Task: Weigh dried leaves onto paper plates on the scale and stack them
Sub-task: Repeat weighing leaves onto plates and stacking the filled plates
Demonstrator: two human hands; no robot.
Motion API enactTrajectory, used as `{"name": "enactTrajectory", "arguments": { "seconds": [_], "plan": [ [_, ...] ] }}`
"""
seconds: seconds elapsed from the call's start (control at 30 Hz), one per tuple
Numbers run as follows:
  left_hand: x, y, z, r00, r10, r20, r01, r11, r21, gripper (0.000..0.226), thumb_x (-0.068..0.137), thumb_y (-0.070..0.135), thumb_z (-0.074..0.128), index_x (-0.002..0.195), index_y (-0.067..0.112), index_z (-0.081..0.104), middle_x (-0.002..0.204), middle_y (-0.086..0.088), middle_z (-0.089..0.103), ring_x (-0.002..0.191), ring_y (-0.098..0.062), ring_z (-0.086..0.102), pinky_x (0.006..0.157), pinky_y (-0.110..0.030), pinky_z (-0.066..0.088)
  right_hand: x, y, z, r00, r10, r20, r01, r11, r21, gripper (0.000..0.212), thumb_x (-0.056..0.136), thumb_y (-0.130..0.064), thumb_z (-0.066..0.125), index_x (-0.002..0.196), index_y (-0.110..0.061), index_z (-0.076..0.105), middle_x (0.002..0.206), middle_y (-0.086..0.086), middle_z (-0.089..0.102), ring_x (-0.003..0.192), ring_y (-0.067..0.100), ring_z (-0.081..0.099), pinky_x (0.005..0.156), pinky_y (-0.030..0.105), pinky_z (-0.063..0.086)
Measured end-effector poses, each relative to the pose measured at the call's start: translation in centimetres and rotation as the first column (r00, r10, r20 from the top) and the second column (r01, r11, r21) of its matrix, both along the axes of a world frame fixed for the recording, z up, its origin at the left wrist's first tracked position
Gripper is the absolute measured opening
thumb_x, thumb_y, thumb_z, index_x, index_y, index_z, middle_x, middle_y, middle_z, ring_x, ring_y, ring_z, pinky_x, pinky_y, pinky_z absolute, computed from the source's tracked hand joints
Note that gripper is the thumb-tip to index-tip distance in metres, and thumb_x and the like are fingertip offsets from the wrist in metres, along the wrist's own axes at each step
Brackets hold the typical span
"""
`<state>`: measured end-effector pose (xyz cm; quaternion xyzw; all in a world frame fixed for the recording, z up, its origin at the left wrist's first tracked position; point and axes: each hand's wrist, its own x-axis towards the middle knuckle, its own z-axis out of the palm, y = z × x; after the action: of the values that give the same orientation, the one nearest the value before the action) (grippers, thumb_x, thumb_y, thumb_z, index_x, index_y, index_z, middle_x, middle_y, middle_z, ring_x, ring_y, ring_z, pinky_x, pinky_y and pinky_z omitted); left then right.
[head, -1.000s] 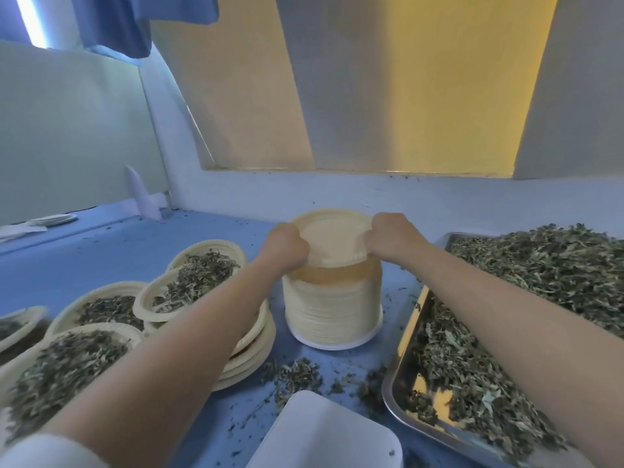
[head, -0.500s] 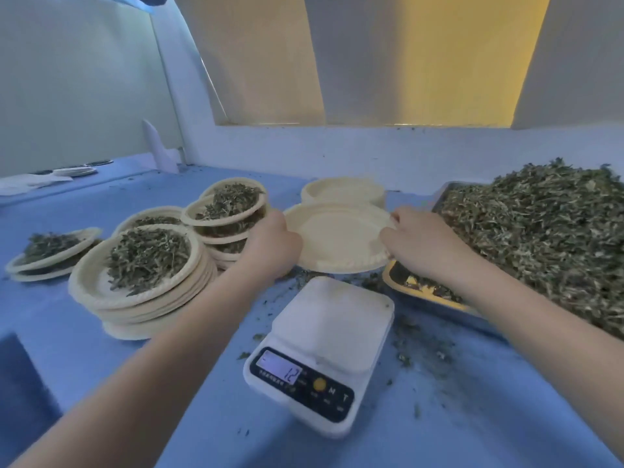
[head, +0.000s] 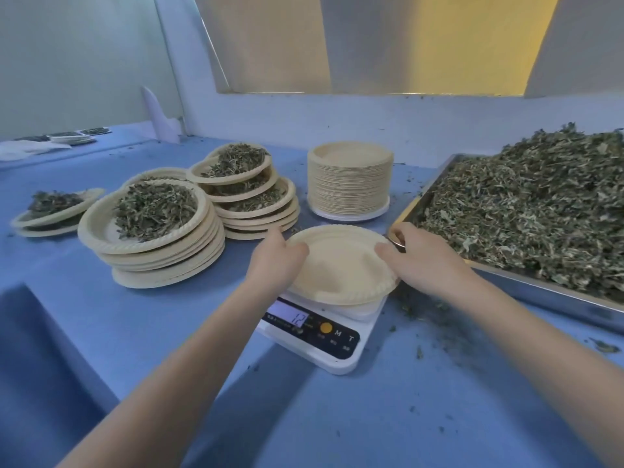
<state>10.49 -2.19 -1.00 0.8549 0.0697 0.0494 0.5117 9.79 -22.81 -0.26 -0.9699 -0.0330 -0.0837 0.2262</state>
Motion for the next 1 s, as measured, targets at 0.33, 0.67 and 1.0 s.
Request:
{"name": "enactTrajectory", "arguments": {
  "seconds": [0.33, 0.67, 1.0],
  "plan": [
    [0.7, 1.2, -0.2, 0.997, 0.058, 0.04, -0.055, 0.996, -0.073, 0.054, 0.087, 0.029, 0.056, 0.138, 0.021, 0.04, 0.135, -0.002, 0.048, 0.12, -0.02, 0.046, 0.095, -0.035, 0.041, 1.1, 0.5, 0.2, 1.0, 0.021, 0.001, -0.021, 0.996, 0.091, 0.066, 0.089, -0.061, 0.037, 0.14, -0.02, 0.037, 0.11, 0.002, 0.056, 0.103, 0.021, 0.053, 0.08, 0.035, 0.04],
    [0.3, 1.4, -0.8, 0.994, 0.075, 0.082, -0.067, 0.993, -0.092, 0.048, 0.086, 0.024, 0.058, 0.132, 0.02, 0.047, 0.131, 0.0, 0.052, 0.116, -0.018, 0.05, 0.1, -0.037, 0.042, 1.6, 0.2, -0.1, 0.999, 0.041, 0.023, -0.043, 0.994, 0.097, 0.067, 0.087, -0.064, 0.036, 0.138, -0.02, 0.039, 0.08, -0.006, 0.054, 0.071, 0.0, 0.049, 0.058, 0.024, 0.037],
    [0.2, 0.2, 1.5, 0.963, -0.013, 0.268, -0.035, 0.984, 0.176, 0.049, 0.088, 0.02, 0.053, 0.136, 0.017, 0.044, 0.134, 0.001, 0.049, 0.117, -0.015, 0.047, 0.086, -0.027, 0.038, 1.9, -0.7, -0.2, 0.997, 0.082, 0.013, -0.083, 0.99, 0.113, 0.069, 0.084, -0.069, 0.036, 0.135, -0.024, 0.042, 0.086, -0.014, 0.051, 0.075, -0.001, 0.045, 0.062, 0.022, 0.034]
  ]
}}
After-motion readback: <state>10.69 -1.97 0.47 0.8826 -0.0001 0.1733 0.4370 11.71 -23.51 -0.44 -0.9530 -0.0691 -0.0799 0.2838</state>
